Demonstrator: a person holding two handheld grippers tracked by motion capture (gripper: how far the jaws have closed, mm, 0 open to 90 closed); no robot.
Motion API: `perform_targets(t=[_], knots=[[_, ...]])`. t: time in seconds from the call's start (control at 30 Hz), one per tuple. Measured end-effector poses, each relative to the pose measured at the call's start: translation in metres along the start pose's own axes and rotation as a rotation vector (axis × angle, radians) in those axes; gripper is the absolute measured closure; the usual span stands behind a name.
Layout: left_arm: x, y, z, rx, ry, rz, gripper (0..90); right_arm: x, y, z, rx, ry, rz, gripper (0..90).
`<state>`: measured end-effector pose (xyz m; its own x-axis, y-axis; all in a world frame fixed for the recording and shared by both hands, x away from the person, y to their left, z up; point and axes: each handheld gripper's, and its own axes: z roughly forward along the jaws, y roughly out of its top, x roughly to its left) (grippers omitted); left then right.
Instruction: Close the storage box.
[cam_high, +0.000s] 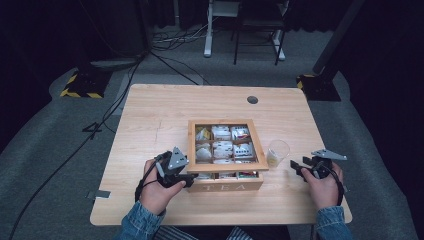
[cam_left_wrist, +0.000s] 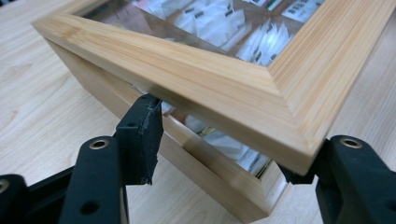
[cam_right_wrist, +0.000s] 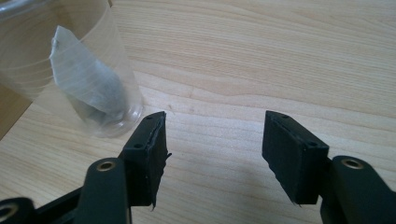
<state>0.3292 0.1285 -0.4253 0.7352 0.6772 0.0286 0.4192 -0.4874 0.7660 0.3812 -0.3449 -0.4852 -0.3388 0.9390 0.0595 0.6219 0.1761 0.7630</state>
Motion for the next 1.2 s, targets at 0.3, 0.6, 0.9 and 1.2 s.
perform_targets(t=[0.3,0.6,0.9,1.2], knots=[[-0.007,-0.004,0.000,0.077,-0.056,-0.028,37.1,-0.002,-0.001,-0.001,-0.001,-0.002,0.003,40.6],[-0.006,-0.005,-0.001,0.089,-0.067,-0.031,35.7,-0.001,0.000,-0.001,-0.002,0.002,0.002,40.4],[-0.008,-0.006,0.001,0.151,-0.079,-0.040,32.5,-0.001,0.000,0.000,-0.002,0.005,0.003,40.4],[-0.010,-0.011,-0.011,0.110,-0.064,-0.030,28.0,0.001,0.007,0.005,0.000,0.016,-0.007,40.1]])
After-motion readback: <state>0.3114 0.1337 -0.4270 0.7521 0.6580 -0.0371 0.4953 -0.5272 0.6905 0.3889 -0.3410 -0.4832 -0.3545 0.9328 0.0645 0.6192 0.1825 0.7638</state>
